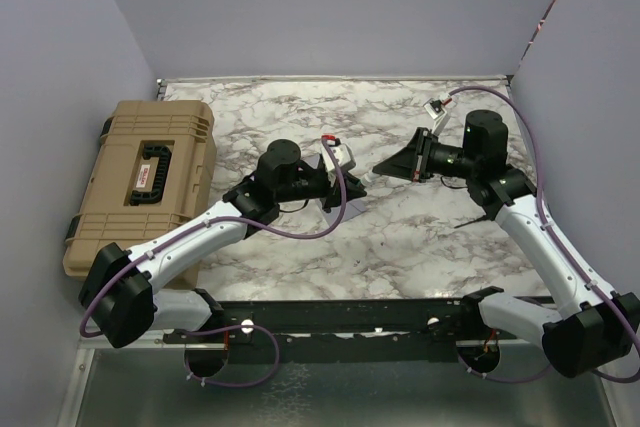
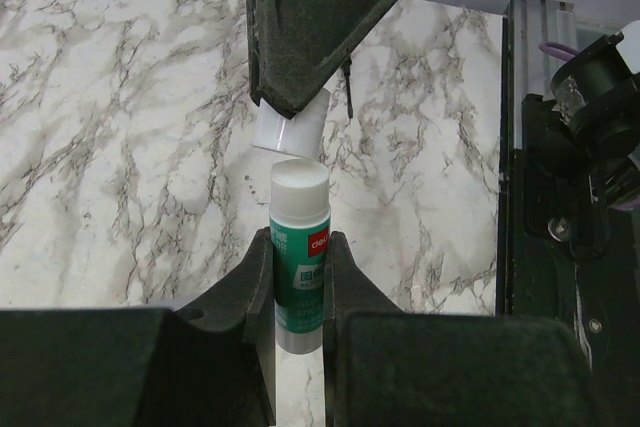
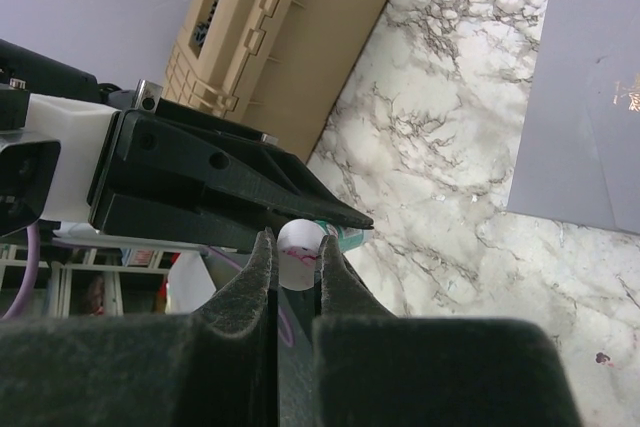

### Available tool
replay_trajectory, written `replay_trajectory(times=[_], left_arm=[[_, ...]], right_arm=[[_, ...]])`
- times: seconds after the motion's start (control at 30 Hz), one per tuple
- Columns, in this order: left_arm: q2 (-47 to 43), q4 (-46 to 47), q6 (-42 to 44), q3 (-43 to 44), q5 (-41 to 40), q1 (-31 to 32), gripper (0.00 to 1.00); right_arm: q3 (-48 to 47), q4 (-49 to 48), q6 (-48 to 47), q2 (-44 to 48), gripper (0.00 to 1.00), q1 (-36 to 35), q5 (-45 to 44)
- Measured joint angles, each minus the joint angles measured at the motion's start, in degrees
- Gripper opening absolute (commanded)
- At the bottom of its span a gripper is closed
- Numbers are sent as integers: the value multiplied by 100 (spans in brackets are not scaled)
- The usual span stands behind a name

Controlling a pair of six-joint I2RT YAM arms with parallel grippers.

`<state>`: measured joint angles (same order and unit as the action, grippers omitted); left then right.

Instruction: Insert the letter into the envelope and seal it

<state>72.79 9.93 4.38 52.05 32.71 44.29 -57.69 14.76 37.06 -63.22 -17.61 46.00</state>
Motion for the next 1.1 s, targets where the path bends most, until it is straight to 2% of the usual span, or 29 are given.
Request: replay_trajectory(times=[0.77,1.1], left_arm=[[37,168,-87,4,-146,83,0],[365,-682,422,564,72,83,0]], right_arm=[[11,-55,66,-72,1,0,291],[11,203,-136,-94,1,85,313]])
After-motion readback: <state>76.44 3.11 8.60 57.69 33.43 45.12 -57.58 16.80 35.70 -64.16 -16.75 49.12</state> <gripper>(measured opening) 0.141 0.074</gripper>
